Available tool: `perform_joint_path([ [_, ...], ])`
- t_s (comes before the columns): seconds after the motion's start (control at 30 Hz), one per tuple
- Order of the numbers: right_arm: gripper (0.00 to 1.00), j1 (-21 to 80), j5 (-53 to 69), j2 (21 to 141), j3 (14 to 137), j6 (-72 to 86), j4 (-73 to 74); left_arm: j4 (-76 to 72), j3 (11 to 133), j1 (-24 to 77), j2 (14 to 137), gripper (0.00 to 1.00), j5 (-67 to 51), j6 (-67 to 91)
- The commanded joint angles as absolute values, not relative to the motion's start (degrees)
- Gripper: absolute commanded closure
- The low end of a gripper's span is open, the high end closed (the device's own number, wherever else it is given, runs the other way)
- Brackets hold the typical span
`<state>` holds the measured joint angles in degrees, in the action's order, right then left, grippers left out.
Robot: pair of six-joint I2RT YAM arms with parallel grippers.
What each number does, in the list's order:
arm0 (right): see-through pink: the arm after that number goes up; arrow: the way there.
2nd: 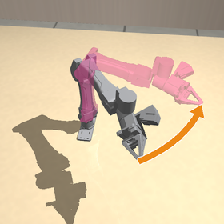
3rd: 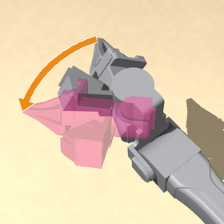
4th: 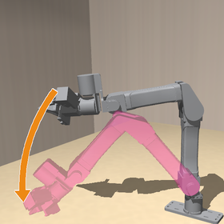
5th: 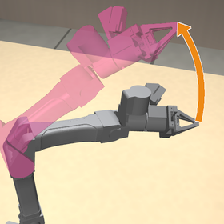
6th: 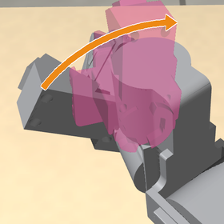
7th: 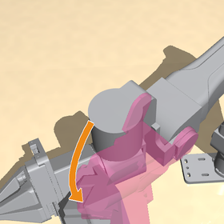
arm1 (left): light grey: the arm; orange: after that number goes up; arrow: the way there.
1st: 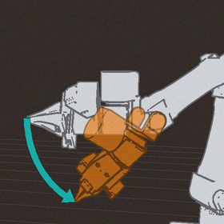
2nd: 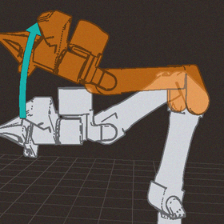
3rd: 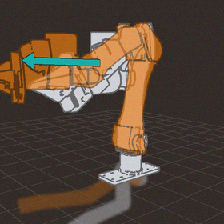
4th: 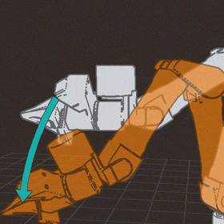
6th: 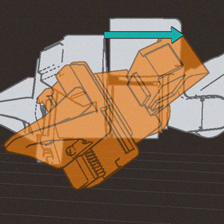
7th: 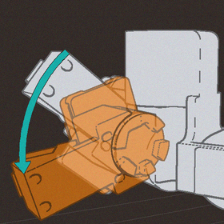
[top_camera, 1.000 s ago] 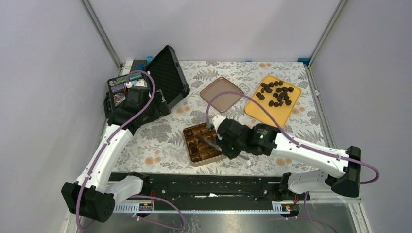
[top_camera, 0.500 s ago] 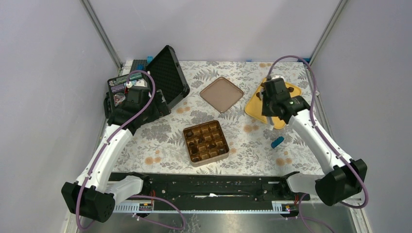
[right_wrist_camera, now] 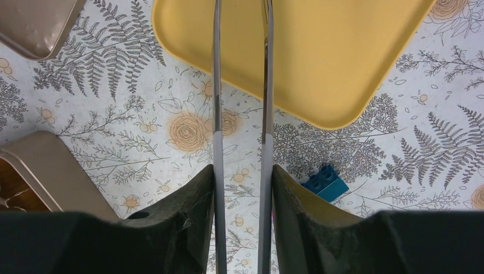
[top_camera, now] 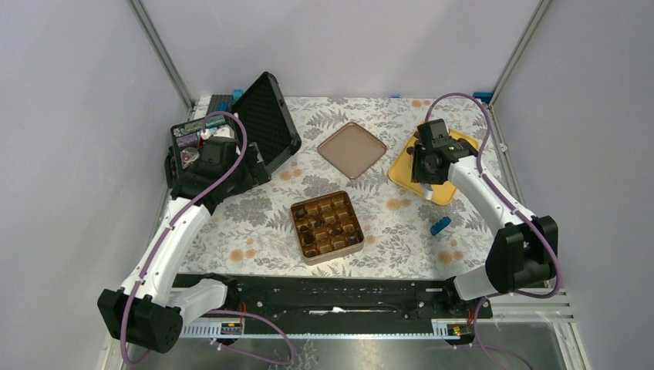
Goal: Pack the chocolate
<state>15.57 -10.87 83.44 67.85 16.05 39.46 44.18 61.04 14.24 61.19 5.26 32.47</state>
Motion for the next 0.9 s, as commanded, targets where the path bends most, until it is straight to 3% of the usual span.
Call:
perform_joint_path([
  [0.0,0.55,15.30,-12.10,83.91,69.53,16.37,36.84,42.98,62.58,13.97,60.69,0.01,6.72,31.07],
  [0.87,0.49,12.17,-12.02,97.13,76.65,14.40,34.19,42.28,61.76,13.97,61.53,0.01,7.08,31.38],
])
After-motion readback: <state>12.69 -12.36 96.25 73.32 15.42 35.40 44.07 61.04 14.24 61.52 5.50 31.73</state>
